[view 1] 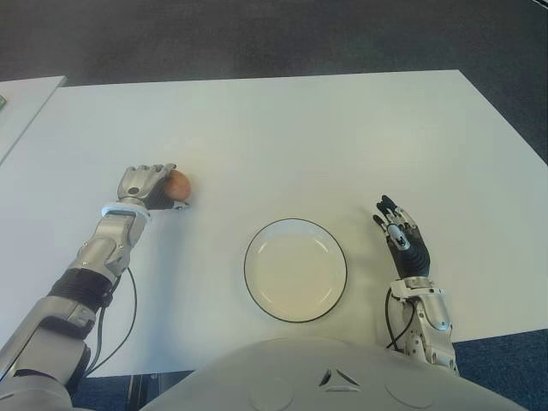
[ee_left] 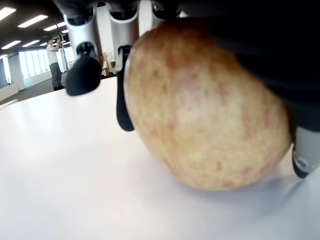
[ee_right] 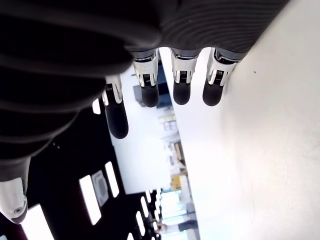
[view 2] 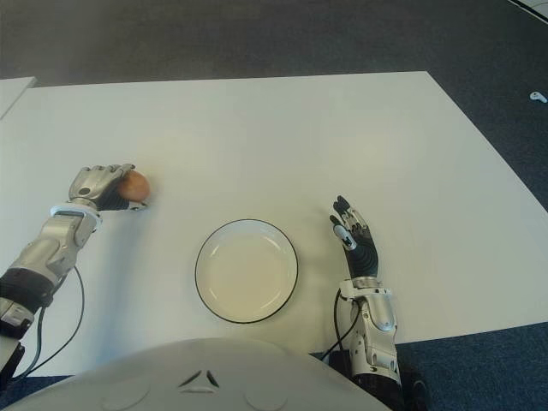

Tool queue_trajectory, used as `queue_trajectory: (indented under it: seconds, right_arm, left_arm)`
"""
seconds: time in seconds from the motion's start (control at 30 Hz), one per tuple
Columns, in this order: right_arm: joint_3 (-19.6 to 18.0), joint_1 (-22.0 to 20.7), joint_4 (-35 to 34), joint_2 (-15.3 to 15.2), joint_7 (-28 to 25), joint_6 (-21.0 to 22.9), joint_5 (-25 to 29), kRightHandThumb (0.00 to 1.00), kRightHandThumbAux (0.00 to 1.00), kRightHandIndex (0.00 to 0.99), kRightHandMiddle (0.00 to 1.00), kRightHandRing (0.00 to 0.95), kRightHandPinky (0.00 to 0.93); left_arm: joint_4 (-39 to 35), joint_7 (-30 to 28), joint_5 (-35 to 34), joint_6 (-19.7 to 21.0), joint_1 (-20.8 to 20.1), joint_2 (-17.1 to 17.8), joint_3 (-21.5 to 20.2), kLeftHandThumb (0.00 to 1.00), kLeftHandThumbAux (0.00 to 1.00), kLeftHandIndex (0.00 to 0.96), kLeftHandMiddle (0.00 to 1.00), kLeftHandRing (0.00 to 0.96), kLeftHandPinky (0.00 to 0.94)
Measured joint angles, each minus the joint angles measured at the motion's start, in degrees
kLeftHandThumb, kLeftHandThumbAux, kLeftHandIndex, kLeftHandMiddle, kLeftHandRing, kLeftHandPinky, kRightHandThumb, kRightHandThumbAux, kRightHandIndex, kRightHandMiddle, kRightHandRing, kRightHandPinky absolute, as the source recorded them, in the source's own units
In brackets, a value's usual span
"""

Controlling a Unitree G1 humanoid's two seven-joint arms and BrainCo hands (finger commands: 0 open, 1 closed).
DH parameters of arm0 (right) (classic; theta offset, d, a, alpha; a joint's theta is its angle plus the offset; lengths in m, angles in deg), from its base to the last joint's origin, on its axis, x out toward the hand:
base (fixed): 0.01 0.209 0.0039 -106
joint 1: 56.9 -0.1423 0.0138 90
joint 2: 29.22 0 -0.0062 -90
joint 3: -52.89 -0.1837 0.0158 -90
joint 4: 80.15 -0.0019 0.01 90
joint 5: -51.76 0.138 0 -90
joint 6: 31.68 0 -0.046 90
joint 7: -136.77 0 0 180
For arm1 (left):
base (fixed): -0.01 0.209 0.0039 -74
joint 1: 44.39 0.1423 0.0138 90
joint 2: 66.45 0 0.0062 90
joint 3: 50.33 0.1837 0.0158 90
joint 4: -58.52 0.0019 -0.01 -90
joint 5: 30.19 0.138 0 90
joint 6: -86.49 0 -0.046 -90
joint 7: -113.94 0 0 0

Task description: Put the apples into the plate.

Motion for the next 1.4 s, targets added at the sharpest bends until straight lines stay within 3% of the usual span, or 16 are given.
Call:
queue_trajectory:
  seconds: [0.77,1.4]
  right_arm:
    - [0.0,0.2,-0.4,0.0,0.2,0.5,0.0,0.397,0.530,0.242,0.090,0.001,0.000]
    - [0.1,0.4,-0.6,0.0,0.4,0.5,-0.6,0.350,0.554,0.213,0.105,0.022,0.004]
  left_arm:
    - [-2.8,-2.1,0.0,0.4,1.2,0.9,0.0,0.852,0.668,0.399,0.529,0.821,0.808]
    - [-3.9,-2.1,0.1,0.8,1.9,1.1,-0.1,0.853,0.667,0.402,0.528,0.813,0.803]
